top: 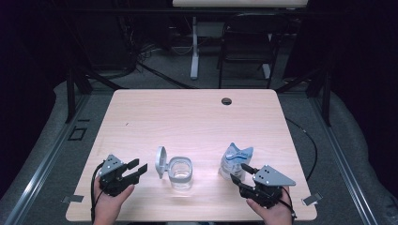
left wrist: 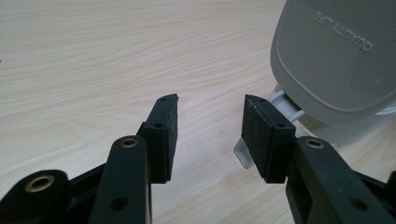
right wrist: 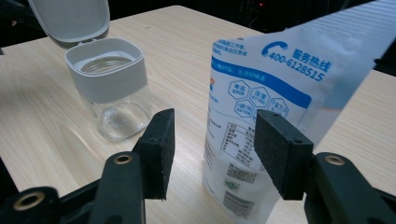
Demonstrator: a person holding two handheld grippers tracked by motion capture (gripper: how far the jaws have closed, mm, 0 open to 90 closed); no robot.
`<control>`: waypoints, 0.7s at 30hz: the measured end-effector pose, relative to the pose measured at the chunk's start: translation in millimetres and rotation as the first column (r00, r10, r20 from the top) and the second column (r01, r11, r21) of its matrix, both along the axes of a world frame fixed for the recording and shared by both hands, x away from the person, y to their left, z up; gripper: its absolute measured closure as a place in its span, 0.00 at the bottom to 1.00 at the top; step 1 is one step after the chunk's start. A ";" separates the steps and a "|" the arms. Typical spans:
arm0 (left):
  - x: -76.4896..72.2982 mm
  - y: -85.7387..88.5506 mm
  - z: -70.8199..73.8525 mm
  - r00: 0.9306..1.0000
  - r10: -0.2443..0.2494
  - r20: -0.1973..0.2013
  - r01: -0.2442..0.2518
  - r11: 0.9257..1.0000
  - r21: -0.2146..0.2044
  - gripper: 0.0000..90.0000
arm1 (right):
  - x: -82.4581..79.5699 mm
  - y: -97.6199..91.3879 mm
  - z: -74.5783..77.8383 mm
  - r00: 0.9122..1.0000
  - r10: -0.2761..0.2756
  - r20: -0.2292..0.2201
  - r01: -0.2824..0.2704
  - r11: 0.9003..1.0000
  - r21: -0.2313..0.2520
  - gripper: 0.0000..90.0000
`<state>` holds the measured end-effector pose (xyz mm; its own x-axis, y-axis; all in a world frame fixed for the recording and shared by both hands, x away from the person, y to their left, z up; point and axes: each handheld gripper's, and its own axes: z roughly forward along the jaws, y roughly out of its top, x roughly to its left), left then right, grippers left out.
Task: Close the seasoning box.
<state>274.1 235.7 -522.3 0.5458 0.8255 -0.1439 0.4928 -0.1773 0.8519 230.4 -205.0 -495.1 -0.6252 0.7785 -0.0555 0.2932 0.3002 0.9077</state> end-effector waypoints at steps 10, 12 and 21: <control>0.7 1.6 0.0 1.000 0.011 0.004 -0.011 1.000 0.000 0.62 | -1.1 -13.9 -3.8 1.000 -0.029 -0.012 0.029 1.000 -0.010 0.53; 1.0 1.6 0.0 1.000 0.010 0.002 -0.010 1.000 0.000 0.62 | -0.8 -16.4 -5.1 0.999 -0.031 -0.016 0.031 1.000 -0.005 0.52; 2.2 1.7 -0.2 1.000 0.013 -0.003 -0.013 1.000 0.000 0.62 | 6.7 -25.1 -11.2 0.998 -0.053 -0.038 0.053 0.999 -0.008 0.50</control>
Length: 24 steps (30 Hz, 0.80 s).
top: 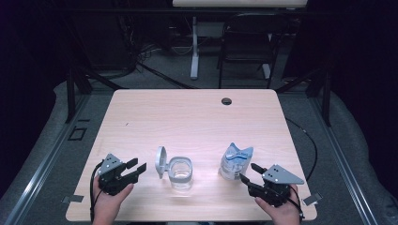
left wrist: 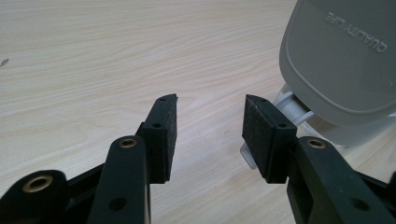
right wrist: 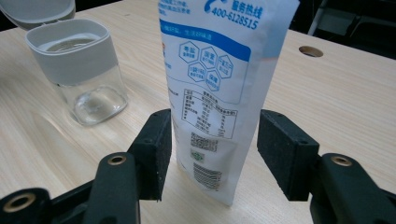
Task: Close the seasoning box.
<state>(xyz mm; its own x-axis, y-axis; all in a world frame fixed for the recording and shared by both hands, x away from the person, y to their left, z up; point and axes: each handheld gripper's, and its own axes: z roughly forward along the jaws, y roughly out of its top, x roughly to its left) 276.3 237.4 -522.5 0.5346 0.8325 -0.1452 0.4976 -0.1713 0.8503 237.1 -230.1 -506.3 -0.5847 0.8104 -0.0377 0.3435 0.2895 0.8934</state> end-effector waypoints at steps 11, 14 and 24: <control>-0.5 3.7 1.8 1.000 0.013 0.006 -0.013 1.000 -0.002 0.62 | 18.7 1.9 -3.0 1.000 0.014 -0.017 -0.014 1.000 -0.002 0.48; -0.6 4.1 2.2 1.000 0.014 0.006 -0.014 1.000 -0.002 0.62 | 21.5 3.3 -4.2 1.000 0.018 -0.020 -0.018 1.000 -0.004 0.47; -0.9 4.8 1.4 1.000 0.018 0.011 -0.018 1.000 -0.006 0.61 | 33.7 11.7 -15.4 0.997 0.049 -0.054 -0.049 0.999 0.011 0.44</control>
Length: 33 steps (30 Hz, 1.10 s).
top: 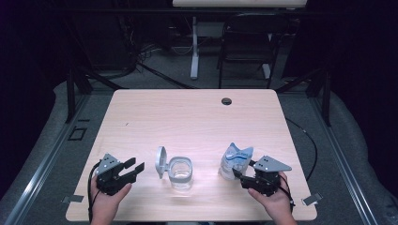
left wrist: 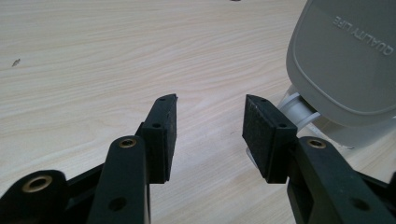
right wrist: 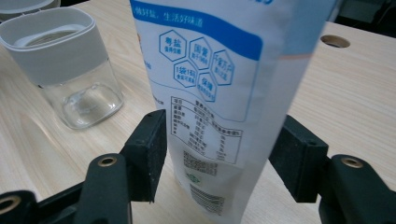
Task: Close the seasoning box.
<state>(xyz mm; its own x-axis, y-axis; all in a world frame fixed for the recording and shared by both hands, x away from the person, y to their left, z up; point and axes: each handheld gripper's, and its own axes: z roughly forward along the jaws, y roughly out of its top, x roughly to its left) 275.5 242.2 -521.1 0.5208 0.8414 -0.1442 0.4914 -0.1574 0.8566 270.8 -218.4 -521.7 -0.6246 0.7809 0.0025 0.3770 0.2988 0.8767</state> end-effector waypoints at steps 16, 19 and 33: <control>0.6 4.4 0.8 1.000 0.014 0.004 -0.014 1.000 -0.010 0.61 | 8.9 9.1 -13.2 1.000 0.021 -0.019 -0.021 1.000 -0.013 0.41; 0.2 5.5 1.3 1.000 0.018 -0.001 -0.018 1.000 -0.009 0.61 | 10.2 10.5 -15.1 0.999 0.020 -0.031 -0.021 0.999 -0.025 0.40; -0.5 6.5 1.4 1.000 0.022 0.005 -0.021 1.000 -0.015 0.61 | 2.8 20.7 -14.4 0.998 -0.051 -0.030 0.050 0.998 -0.035 0.49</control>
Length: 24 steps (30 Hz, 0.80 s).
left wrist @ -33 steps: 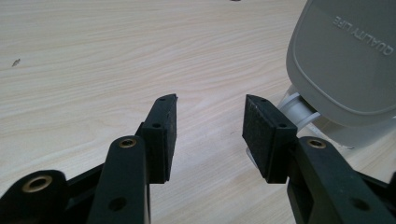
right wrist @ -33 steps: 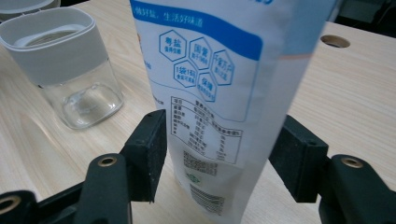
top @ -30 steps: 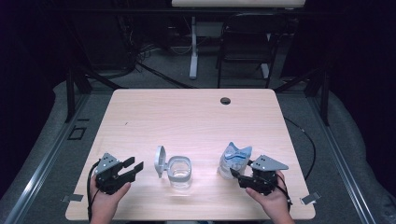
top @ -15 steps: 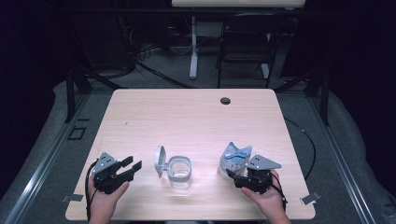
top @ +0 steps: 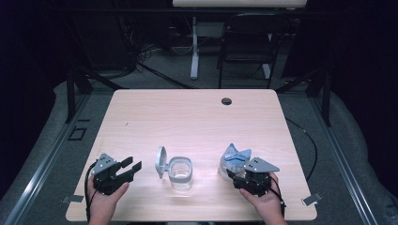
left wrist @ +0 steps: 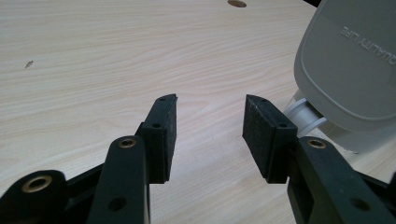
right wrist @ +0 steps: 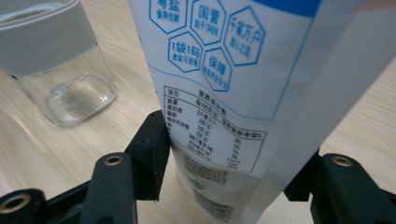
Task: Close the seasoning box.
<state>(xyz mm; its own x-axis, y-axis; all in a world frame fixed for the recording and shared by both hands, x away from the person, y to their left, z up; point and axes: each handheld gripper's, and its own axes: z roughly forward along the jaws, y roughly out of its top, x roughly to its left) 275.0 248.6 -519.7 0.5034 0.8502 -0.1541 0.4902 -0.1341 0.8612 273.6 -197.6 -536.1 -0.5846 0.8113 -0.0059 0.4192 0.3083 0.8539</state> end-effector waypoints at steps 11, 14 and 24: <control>-0.9 0.6 -0.3 1.000 0.000 -0.004 0.000 1.000 0.002 0.61 | -5.6 10.0 2.5 0.999 -0.038 -0.022 0.038 0.999 0.005 0.53; -1.1 0.9 -0.3 1.000 0.000 -0.006 0.000 1.000 0.002 0.61 | -6.2 10.3 1.3 0.999 -0.033 -0.014 0.033 0.999 0.011 0.53; -2.0 1.5 -0.3 1.000 0.007 0.002 -0.007 1.000 -0.006 0.61 | -3.7 4.9 -11.6 1.000 0.021 0.015 -0.022 1.000 0.014 0.47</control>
